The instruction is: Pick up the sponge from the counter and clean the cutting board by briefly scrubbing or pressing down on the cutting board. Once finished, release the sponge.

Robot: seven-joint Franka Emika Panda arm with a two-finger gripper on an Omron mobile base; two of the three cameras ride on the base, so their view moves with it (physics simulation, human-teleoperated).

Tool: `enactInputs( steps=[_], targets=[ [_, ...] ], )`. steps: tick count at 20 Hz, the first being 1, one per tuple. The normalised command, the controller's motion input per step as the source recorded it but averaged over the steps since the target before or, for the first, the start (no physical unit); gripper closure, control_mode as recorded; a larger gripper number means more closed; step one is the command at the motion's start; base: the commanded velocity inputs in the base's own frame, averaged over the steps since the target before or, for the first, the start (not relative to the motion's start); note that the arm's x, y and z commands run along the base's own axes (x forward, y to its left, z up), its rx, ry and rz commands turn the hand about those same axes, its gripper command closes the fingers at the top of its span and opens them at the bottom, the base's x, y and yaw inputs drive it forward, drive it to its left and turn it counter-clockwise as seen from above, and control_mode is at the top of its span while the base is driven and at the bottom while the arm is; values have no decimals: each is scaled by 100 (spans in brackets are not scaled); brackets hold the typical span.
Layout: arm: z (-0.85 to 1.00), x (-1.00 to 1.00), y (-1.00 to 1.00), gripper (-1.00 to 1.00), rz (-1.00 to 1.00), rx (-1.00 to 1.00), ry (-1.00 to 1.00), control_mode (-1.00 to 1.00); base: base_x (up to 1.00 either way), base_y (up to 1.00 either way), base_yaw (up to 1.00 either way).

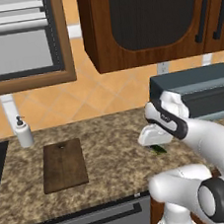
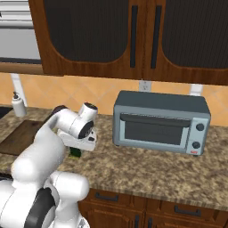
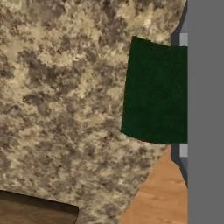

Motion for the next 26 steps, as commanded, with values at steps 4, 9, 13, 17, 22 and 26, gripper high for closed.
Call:
enactInputs(
  steps=[4,9,13,17,22,26],
  targets=[
    [53,9,100,100,-6,0,2,-100,0,0,0],
    [11,1,100,100,-20,0,0,-100,0,0,0],
    [7,3,100,100,-25,-7,-5,-100,0,0,0],
    [21,28,100,100,-16,-27,-6,-100,0,0,0],
    [39,37,98,100,-9,-27,3,-100,0,0,0],
    [24,17,91,100,-18,-18,1,-100,0,0,0]
  ],
)
